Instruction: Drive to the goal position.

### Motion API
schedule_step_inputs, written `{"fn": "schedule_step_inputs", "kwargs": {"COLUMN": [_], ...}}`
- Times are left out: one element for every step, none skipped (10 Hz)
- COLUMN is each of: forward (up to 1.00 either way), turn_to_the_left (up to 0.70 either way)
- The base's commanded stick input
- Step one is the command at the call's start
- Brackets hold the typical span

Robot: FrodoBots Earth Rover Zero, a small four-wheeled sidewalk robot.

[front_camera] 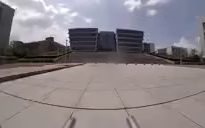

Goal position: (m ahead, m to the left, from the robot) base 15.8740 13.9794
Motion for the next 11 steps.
{"fn": "schedule_step_inputs", "kwargs": {"forward": [1.0, 1.0, 1.0, 1.0, 1.0, 1.0, 1.0, 1.0, 1.0, 1.0, 1.0], "turn_to_the_left": [0.0, 0.0, 0.0, 0.0, 0.0, 0.0, 0.0, 0.0, 0.0, 0.0, 0.0]}}
